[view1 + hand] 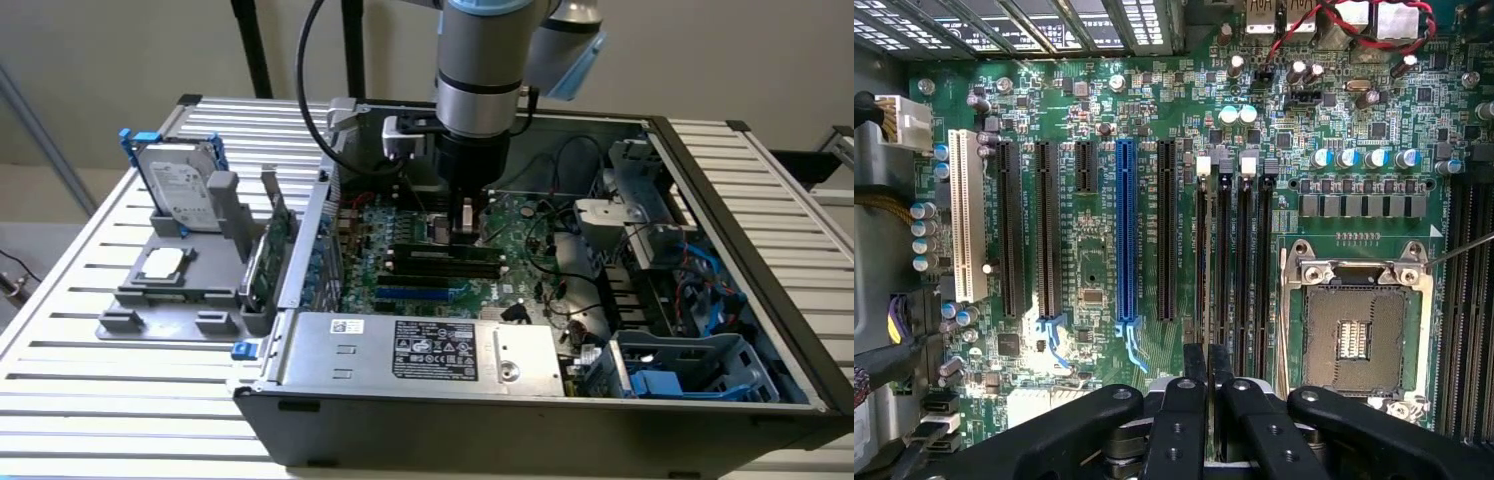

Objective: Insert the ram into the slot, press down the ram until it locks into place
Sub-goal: 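Insert the ram into the slot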

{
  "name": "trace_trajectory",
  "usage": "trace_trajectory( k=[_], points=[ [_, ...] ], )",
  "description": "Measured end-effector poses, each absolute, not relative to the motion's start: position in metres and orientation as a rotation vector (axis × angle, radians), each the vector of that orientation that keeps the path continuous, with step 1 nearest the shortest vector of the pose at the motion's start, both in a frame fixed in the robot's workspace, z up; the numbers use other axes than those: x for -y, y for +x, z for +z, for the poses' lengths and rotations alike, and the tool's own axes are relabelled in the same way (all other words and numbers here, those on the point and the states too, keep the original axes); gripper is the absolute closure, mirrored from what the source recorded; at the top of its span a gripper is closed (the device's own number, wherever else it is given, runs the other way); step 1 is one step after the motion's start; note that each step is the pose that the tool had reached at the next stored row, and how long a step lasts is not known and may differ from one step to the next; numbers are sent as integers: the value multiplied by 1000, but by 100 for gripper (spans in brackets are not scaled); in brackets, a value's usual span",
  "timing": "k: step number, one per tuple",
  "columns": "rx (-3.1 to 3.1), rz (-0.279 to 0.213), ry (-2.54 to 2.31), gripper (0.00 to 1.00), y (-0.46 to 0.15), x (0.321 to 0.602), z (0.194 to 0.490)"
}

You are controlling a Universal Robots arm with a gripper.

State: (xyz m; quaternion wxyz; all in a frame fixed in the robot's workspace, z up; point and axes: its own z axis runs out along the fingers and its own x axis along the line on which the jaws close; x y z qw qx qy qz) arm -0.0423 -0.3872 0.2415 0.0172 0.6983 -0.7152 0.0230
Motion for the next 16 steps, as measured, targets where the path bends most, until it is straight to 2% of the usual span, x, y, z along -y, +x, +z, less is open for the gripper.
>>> trace_trajectory(
  k=[16],
  points=[
    [2220,78,2167,87,-42,387,239]
  ],
)
